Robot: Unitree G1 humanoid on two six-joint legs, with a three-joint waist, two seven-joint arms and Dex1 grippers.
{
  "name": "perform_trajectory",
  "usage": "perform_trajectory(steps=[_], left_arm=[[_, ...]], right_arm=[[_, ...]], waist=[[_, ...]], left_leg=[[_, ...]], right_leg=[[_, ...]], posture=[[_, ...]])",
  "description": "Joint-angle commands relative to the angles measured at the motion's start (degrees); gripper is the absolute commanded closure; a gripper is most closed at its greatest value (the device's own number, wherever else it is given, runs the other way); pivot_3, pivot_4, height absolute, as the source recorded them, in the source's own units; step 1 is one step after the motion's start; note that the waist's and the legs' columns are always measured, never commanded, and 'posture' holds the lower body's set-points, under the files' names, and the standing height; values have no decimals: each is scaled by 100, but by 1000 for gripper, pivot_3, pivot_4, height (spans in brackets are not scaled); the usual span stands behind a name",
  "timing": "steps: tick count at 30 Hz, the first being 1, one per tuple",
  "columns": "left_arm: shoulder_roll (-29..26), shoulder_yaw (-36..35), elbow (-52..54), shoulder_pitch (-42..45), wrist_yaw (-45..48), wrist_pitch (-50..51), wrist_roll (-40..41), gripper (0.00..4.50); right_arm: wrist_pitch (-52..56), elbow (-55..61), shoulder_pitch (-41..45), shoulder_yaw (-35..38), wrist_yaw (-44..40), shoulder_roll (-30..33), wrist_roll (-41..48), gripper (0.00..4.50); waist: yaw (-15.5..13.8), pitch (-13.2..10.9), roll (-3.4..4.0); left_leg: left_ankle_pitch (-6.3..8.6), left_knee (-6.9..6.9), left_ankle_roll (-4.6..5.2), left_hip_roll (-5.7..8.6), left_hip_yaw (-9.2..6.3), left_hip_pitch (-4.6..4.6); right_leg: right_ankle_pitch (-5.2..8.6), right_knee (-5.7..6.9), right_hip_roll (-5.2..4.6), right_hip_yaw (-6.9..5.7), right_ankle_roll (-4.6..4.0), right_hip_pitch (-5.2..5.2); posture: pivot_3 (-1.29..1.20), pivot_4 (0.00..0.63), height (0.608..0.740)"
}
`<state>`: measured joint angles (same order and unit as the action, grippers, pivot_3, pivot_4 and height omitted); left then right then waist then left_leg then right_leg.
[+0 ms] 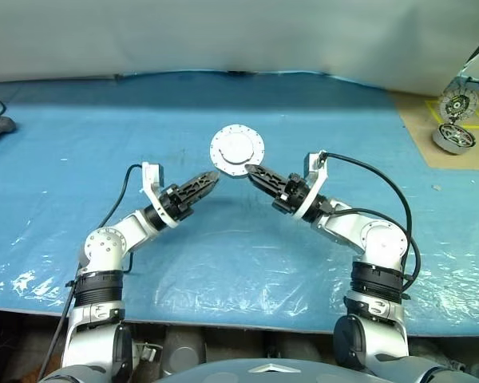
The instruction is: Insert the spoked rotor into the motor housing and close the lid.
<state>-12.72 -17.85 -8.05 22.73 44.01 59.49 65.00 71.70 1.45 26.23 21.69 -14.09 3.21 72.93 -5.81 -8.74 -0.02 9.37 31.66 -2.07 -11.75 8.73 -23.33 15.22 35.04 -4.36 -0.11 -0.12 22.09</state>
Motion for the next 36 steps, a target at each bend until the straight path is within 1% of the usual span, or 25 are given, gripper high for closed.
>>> perform_trajectory(steps=[1,2,4,10,13,19,24,26,27,30,31,34,36], left_arm=[[0,-216,257,162,-168,119,421,127],[9,-196,274,166,-199,88,402,127],[142,-145,131,225,-391,-253,117,127],[493,310,-558,350,-329,-751,-597,127],[691,354,-698,483,-272,-847,-640,127],[1063,43,-882,1024,-499,-920,-355,127],[1186,-82,-1049,1131,-714,-979,-438,127],[1255,-106,-1053,1088,-731,-1087,-482,502],[1210,-60,-1008,1042,-643,-955,-440,732],[1089,258,-893,927,-629,-881,-740,1770],[1075,312,-876,893,-529,-909,-780,1947],[1000,320,-702,727,-266,-695,-578,1950],[948,371,-645,701,-452,-636,-661,1950]], right_arm=[[-63,408,47,-89,-69,79,440,3414],[-72,411,39,-112,-62,112,455,3414],[-100,412,36,-147,-36,157,493,3414],[-182,359,57,-247,-9,233,554,3414],[-197,372,51,-300,9,275,593,3414],[-243,396,-12,-332,91,295,660,3414],[-297,371,-47,-366,175,322,721,3414],[-326,359,-58,-378,208,326,751,3414],[-337,354,-62,-386,220,327,754,3414],[-370,332,-65,-406,247,333,766,3414],[-382,321,-59,-414,255,331,768,3414],[-428,269,-39,-431,319,310,761,3414],[-503,259,-34,-433,387,294,723,3414]], waist=[[1,0,0],[0,0,0],[-1,0,0],[-12,0,-1],[-22,-1,-1],[-15,-1,-2],[-11,-1,-2],[-14,-1,-3],[-15,-2,-3],[-16,-2,-3],[-16,-2,-3],[-2,-2,-3],[-4,-2,-3]], left_leg=[[0,0,0,0,0,0],[0,0,0,0,-1,-1],[0,2,0,1,-2,-1],[0,14,0,2,-9,-3],[0,31,0,1,-18,-16],[0,56,0,0,-20,-18],[0,64,1,0,-21,-16],[0,63,1,0,-21,-17],[0,63,1,0,-21,-19],[0,63,1,0,-22,-21],[0,63,1,0,-22,-22],[0,62,1,0,-22,-21],[0,63,1,-1,-22,-21]], right_leg=[[0,0,0,0,1,0],[0,0,0,0,1,0],[-2,-1,0,0,4,-1],[-7,-2,-1,-3,13,-7],[-9,0,-2,-11,16,-6],[-10,28,-3,-9,17,-4],[-9,37,-4,-6,17,-4],[-9,37,-3,-6,17,-3],[-9,35,-3,-7,16,-3],[-9,34,-3,-8,16,-1],[-9,34,-3,-9,16,0],[-9,34,-3,-8,17,0],[-9,36,-3,-9,16,0]], posture=[[0,150,740],[0,150,740],[0,150,740],[0,150,740],[0,150,740],[0,150,740],[0,150,740],[0,150,740],[0,150,740],[0,150,740],[0,150,740],[0,150,740],[0,150,740]])
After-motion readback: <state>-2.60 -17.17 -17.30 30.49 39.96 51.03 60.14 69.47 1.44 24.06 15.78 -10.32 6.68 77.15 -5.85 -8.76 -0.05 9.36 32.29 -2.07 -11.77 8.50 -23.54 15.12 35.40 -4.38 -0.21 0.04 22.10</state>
